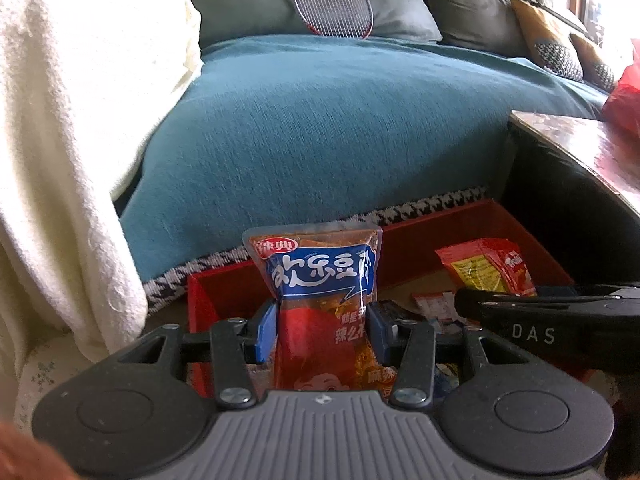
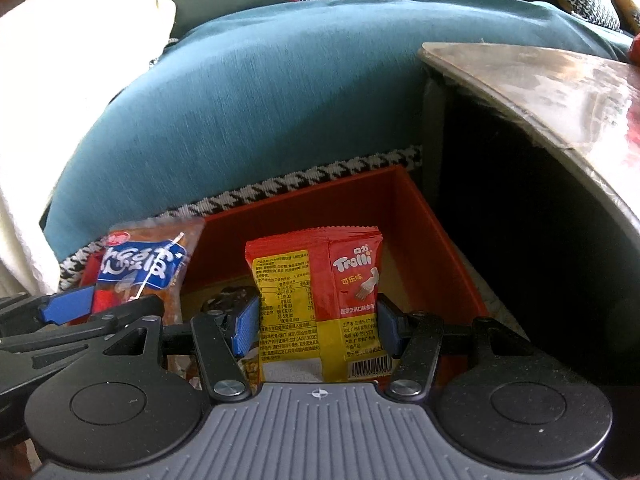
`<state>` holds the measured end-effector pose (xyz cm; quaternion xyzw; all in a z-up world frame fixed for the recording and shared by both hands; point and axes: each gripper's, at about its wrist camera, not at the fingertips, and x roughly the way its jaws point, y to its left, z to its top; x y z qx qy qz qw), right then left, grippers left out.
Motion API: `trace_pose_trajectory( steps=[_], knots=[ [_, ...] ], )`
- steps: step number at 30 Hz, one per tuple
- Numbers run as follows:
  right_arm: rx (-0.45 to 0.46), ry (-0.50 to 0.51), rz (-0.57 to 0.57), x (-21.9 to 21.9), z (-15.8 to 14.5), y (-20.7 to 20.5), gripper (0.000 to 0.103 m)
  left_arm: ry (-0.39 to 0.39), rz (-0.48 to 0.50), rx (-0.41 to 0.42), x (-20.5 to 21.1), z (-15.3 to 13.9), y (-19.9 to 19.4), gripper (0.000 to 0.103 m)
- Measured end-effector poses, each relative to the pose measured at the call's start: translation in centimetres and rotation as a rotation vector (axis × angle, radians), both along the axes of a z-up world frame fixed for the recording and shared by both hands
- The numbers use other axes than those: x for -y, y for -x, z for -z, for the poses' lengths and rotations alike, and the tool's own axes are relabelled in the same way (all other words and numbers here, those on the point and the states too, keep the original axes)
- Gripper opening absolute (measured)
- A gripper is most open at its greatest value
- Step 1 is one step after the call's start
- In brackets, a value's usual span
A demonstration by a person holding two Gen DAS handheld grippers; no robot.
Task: Organize snacks
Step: 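Carry both held packets over the red box and lower them inside, then open both tools to release the packets into the red box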
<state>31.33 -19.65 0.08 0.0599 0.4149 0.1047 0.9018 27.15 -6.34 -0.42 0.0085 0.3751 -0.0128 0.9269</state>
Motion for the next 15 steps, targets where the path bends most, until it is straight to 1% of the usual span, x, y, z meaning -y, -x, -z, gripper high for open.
trace_pose_trajectory(
  steps=[9,15],
  knots=[
    [-0.023,0.022,-0.010,-0.3,0.8,-0.1,0.067,-0.001,0.005,-0.056,0.3,1.1,-0.3,0.040],
    [-0.022,0.066,-0.002,-0.4,1.1,-0.1,0.069,-0.002,0.006,-0.070,0.2,1.1,-0.3,0.041]
  ],
)
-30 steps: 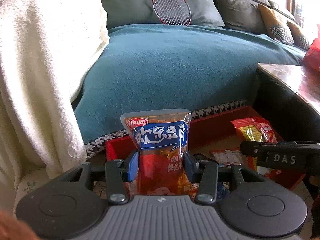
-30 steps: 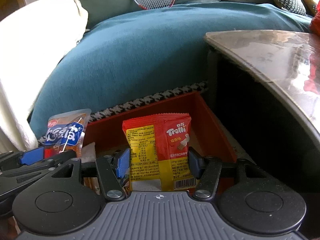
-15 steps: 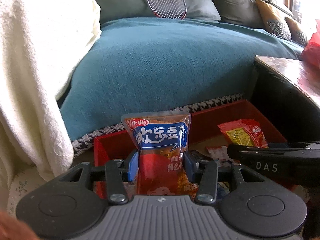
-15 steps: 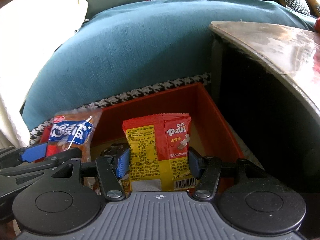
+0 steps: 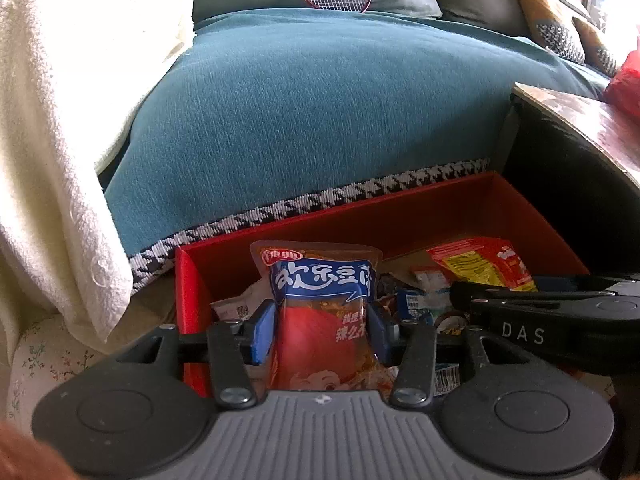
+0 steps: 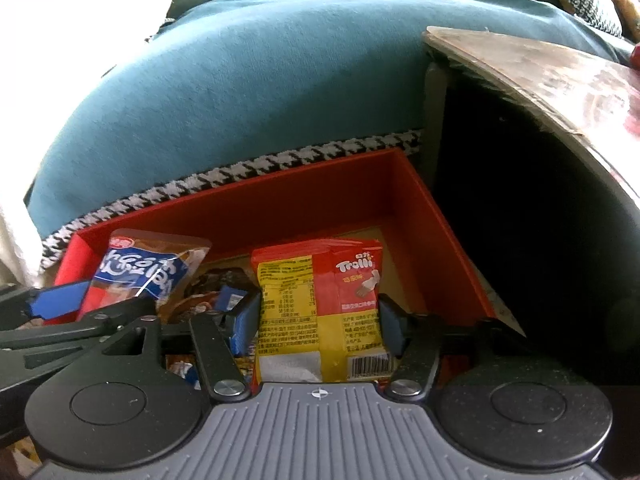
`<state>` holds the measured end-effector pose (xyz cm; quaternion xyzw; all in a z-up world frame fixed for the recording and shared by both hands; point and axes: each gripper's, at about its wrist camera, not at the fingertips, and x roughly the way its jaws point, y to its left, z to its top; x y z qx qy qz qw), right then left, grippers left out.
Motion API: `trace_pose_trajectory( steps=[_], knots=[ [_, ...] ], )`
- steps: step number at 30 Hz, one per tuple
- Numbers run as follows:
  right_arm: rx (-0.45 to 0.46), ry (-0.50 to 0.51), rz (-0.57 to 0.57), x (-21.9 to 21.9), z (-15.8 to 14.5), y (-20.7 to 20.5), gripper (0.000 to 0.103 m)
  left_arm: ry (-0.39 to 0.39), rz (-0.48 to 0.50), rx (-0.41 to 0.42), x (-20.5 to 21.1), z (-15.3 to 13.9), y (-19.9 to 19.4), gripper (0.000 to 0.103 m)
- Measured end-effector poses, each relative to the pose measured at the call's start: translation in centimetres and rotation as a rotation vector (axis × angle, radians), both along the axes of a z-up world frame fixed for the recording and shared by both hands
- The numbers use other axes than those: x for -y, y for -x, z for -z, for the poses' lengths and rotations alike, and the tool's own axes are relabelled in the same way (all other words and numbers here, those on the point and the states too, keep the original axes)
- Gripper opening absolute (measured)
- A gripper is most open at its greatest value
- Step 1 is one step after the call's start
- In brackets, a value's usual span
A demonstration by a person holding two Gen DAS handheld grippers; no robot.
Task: Organize snacks
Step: 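Open both tools to release the packets into the red box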
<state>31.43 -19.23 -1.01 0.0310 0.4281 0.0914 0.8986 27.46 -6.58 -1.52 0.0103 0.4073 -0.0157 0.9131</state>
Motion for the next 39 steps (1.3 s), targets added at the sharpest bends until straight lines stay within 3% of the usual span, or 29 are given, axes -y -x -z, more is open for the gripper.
trace_pose_trajectory(
  steps=[12,28,39],
  knots=[
    [0.028,0.029,0.021,0.3,-0.9,0.4,0.074,-0.010,-0.009,-0.001,-0.4,-0.8,0.2,0.052],
    [0.029,0.045,0.030,0.4,-4.1,4.6,0.078,0.047,-0.055,0.007,-2.7,-3.3,3.8,0.056],
    [0.045,0.033,0.036,0.1,-7.3,8.1,0.081,0.032,-0.042,0.013,-2.8,-3.8,7.2,0.056]
  ],
)
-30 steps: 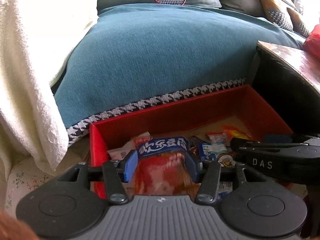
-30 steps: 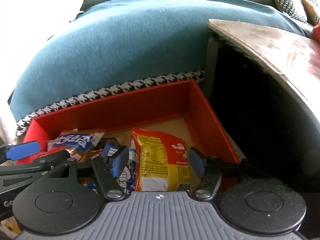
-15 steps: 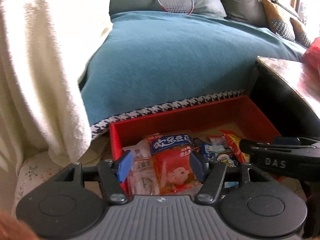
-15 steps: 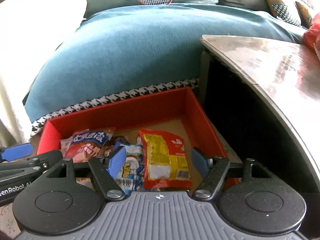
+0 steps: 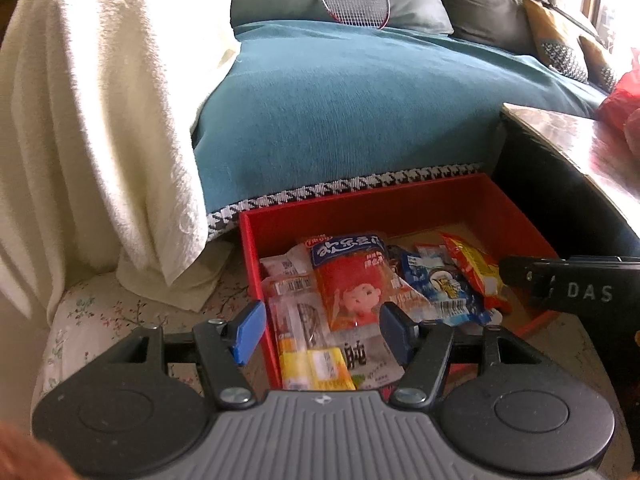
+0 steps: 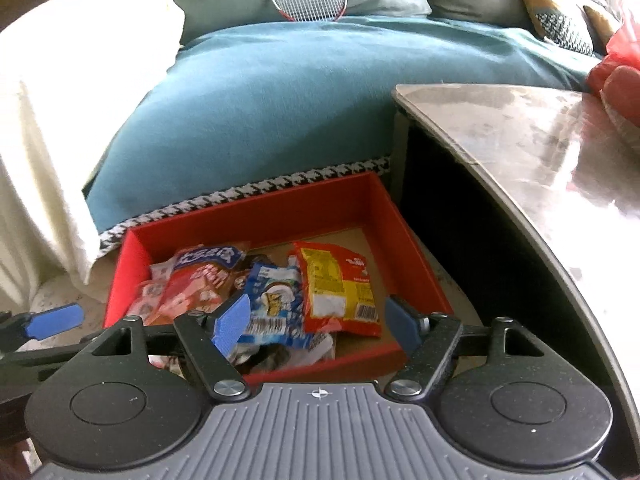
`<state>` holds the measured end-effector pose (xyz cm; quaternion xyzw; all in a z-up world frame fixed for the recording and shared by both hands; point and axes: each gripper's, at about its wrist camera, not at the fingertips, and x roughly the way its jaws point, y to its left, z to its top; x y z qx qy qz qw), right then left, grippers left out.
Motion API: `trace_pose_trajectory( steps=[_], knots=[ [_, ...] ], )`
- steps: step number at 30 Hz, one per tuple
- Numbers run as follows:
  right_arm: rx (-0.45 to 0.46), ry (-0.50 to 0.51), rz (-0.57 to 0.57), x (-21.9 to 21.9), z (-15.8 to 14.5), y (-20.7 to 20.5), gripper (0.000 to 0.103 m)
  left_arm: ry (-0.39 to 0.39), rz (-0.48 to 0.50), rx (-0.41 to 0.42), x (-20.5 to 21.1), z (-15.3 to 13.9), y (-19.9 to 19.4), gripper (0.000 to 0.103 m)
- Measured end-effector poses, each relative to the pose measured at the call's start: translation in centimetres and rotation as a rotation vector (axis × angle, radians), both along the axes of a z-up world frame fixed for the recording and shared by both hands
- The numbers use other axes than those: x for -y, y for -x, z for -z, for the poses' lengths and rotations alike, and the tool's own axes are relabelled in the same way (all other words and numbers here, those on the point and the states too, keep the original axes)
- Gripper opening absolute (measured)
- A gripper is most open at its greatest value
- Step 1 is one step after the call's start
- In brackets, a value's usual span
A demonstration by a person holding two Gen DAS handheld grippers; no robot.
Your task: Organize snacks
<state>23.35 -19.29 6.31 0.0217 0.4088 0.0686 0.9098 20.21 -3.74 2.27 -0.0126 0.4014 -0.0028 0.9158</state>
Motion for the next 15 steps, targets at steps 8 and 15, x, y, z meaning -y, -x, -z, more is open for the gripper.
trace_pose_trajectory(
  steps=[8,15],
  knots=[
    [0.008,-0.024,0.001,0.3,-1.4,3.6,0.082,-0.012,0.015,0.036,0.2,-1.0,3.0,0.063],
    [0.009,-0.024,0.015,0.6,-1.6,6.7,0.082,-0.036,0.024,0.076,0.4,-1.9,5.5,0.066]
  ],
)
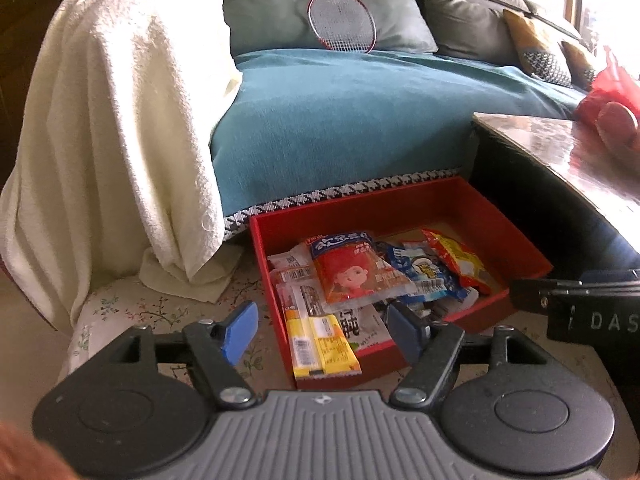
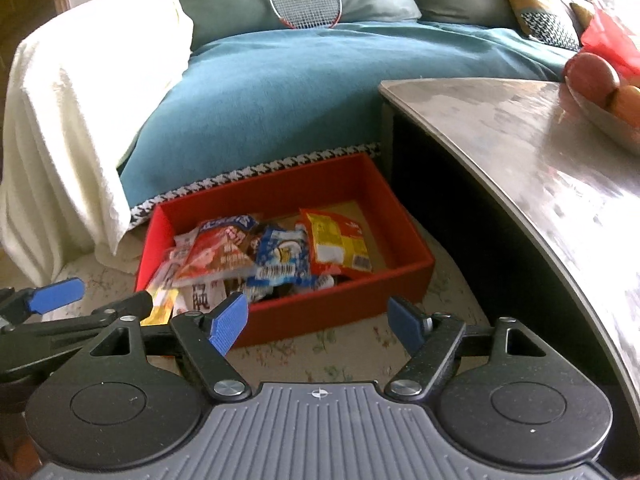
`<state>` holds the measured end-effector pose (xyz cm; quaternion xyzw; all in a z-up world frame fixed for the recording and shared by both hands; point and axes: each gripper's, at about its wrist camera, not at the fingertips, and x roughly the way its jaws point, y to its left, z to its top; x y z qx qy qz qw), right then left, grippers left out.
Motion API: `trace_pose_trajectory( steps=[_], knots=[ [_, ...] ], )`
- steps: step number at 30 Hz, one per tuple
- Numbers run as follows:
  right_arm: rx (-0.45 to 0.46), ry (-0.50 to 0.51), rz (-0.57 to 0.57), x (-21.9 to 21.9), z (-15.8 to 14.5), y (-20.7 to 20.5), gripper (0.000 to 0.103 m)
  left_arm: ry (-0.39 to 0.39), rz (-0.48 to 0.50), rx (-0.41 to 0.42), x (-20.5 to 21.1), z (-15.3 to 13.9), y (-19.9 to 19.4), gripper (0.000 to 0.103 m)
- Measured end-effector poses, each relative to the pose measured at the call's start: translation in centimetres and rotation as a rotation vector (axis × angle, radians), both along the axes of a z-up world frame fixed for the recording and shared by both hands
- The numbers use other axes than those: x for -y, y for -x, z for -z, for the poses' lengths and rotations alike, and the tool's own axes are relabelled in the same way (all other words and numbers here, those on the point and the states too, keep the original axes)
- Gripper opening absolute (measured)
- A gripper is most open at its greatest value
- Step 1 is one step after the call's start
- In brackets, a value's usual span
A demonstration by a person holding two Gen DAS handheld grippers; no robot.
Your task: Organize snacks
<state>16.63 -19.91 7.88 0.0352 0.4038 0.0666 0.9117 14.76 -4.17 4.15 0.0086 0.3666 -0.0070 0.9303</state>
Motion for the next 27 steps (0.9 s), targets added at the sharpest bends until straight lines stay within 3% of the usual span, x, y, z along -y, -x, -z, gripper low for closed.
trace_pose_trajectory(
  steps=[16,27],
  knots=[
    [0.026,-0.024,0.030,0.7,-0.5,6.0,0.084,-0.006,0.049,0.064,0.4,-0.9,5.4,0.077],
    [-0.001,-0.023,0.026,0.1,0.3,9.0,0.084,0.010,0.055,0.038,0.4,-0.4,8.1,0.079]
  ],
)
